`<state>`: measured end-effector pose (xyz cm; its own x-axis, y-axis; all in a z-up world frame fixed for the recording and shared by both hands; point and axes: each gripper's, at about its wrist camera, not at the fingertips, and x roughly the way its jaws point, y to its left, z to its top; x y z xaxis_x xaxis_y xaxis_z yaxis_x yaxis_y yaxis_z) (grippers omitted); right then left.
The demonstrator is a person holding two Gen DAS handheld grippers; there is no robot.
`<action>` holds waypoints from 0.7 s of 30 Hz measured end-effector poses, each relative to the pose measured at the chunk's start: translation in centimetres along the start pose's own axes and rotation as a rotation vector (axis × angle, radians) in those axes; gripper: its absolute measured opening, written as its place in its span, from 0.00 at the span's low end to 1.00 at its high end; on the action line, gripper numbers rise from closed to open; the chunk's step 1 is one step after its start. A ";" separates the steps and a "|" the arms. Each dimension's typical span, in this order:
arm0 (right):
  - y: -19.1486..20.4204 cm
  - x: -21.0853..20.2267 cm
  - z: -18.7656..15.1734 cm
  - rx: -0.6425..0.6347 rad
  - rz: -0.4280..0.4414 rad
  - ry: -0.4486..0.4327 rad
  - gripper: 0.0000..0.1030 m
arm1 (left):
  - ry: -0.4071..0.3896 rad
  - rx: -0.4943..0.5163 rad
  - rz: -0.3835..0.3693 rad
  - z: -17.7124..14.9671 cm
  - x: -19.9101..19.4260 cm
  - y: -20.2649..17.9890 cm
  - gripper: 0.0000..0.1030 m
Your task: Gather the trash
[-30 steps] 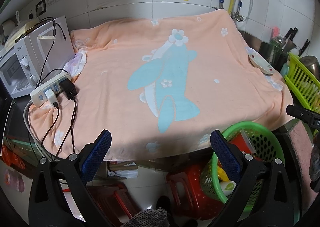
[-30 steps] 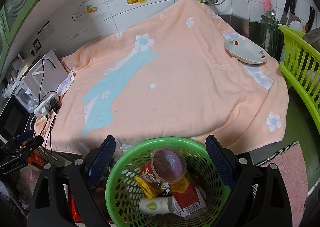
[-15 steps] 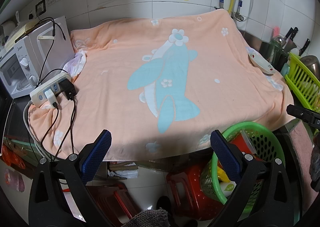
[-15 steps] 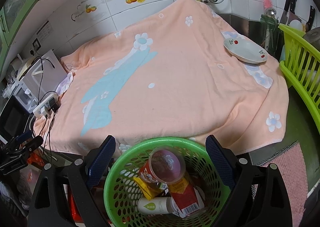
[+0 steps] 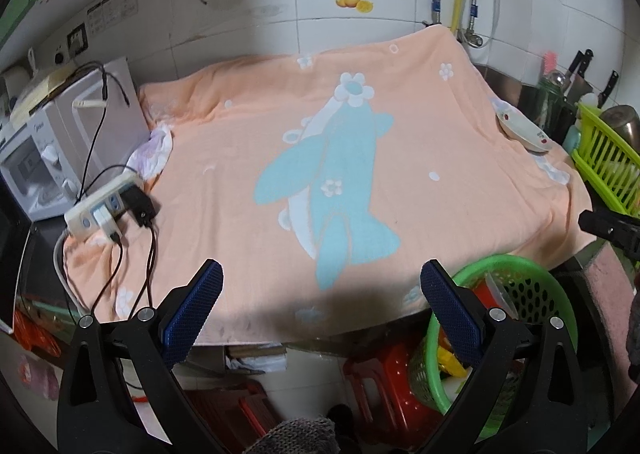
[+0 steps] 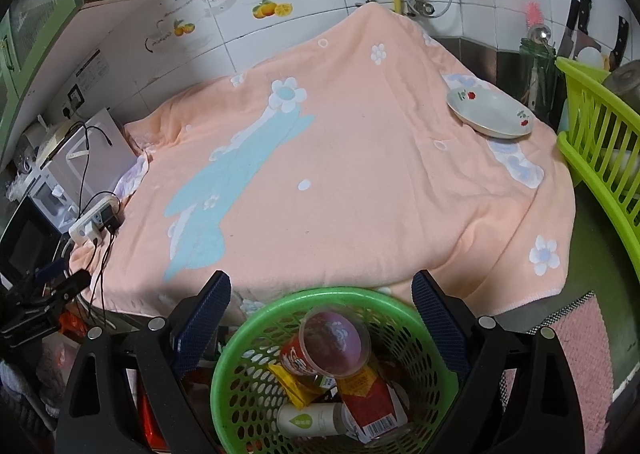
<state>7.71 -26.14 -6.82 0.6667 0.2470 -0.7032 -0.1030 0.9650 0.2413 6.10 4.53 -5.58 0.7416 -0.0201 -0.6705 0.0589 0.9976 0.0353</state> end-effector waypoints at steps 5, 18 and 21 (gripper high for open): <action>0.0 -0.1 -0.2 0.003 -0.005 0.001 0.86 | -0.007 0.013 -0.006 0.4 -0.2 -0.9 0.95; 0.3 -1.1 0.3 -0.018 -0.026 -0.027 0.89 | -0.031 0.044 -0.026 1.2 -0.5 -3.0 0.95; 0.5 -1.4 0.4 -0.023 -0.035 -0.031 0.89 | -0.034 0.044 -0.030 1.3 -0.6 -3.3 0.95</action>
<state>7.00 -26.09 -5.42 0.6924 0.2104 -0.6901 -0.0959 0.9749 0.2011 6.32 1.21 -4.37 0.7614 -0.0532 -0.6461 0.1105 0.9927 0.0485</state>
